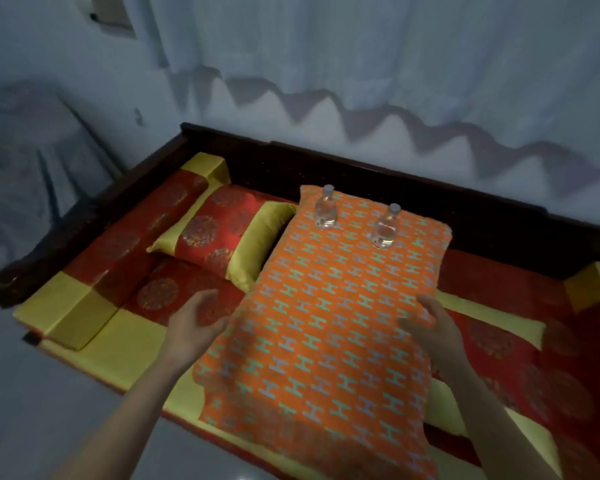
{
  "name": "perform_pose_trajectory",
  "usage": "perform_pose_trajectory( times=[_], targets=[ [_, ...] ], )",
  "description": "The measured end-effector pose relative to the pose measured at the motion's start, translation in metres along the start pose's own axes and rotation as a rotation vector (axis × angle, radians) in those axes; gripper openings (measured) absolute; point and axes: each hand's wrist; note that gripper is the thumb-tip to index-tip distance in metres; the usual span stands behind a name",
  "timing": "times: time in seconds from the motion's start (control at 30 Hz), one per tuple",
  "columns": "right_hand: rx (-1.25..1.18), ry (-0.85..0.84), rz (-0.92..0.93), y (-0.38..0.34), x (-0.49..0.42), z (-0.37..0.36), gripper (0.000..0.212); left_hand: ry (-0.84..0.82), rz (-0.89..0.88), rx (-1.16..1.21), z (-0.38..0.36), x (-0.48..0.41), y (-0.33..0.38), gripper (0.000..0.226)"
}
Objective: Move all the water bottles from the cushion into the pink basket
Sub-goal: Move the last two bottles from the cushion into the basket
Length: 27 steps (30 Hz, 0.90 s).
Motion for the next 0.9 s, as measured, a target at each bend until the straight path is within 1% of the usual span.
perform_pose_trajectory(
  times=[0.07,0.2,0.3,0.4,0.5,0.57,0.67,0.7,0.8,0.83,0.9],
  targets=[
    [-0.001,0.046,-0.047,-0.005,-0.017,-0.004,0.060,-0.085,-0.032,0.020,-0.016,-0.047,0.005,0.052],
    [0.021,0.096,-0.096,-0.020,-0.061,-0.012,0.066,-0.193,-0.085,0.076,-0.053,-0.129,0.017,0.055],
    [0.058,0.120,-0.089,-0.027,-0.097,-0.018,0.078,-0.255,-0.079,0.133,-0.082,-0.178,0.031,0.065],
    [0.074,0.097,-0.141,-0.032,-0.147,-0.025,0.095,-0.274,-0.016,0.221,-0.112,-0.224,0.042,0.075],
    [0.036,0.093,-0.178,-0.036,-0.206,-0.043,0.105,-0.303,-0.002,0.239,-0.142,-0.282,0.051,0.085],
    [0.015,0.090,-0.203,-0.031,-0.239,-0.057,0.108,-0.319,0.007,0.260,-0.167,-0.310,0.051,0.086],
    [0.020,0.056,-0.214,-0.025,-0.272,-0.078,0.107,-0.373,-0.031,0.316,-0.201,-0.340,0.047,0.088],
    [0.021,0.050,-0.211,-0.023,-0.279,-0.082,0.109,-0.395,-0.035,0.332,-0.212,-0.349,0.045,0.092],
    [0.019,0.085,-0.197,-0.015,-0.298,-0.093,0.117,-0.450,-0.070,0.328,-0.240,-0.370,0.038,0.115],
    [0.004,0.094,-0.183,-0.012,-0.303,-0.096,0.117,-0.469,-0.078,0.305,-0.248,-0.375,0.035,0.119],
    [-0.027,0.112,-0.133,-0.008,-0.309,-0.101,0.109,-0.514,-0.083,0.312,-0.262,-0.382,0.034,0.117]
  ],
)
Point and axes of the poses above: each hand's wrist, its own x-axis away from the middle knuckle, its own z-axis out of the back of the hand, y = z × x, and after that the axes turned 12 degrees about x, right-handed
